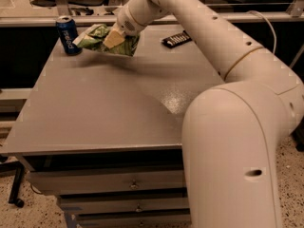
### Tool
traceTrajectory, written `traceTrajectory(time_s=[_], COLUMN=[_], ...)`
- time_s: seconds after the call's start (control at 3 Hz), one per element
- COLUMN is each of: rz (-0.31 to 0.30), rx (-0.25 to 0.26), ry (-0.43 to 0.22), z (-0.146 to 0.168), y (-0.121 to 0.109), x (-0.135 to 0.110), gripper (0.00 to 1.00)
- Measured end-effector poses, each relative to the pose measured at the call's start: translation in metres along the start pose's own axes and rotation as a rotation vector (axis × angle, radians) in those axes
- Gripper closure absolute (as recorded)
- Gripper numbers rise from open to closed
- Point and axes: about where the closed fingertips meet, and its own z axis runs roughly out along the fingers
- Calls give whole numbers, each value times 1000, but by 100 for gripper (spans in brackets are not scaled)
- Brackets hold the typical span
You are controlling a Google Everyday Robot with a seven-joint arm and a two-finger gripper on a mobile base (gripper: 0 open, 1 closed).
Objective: Move green jalapeno chip bag near pepsi can
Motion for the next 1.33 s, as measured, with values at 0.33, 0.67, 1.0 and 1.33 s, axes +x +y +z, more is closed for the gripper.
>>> traceTrajectory(time_s=[0.33,0.67,1.0,1.33], rz=[-3,-4,-12,-13], rx=[-18,-33,-53,-71], ry=[10,8,1,-2], z=[16,28,37,44], y=[-1,-1,2,6], x=[-1,-4,-10,-13], gripper=[83,59,36,13])
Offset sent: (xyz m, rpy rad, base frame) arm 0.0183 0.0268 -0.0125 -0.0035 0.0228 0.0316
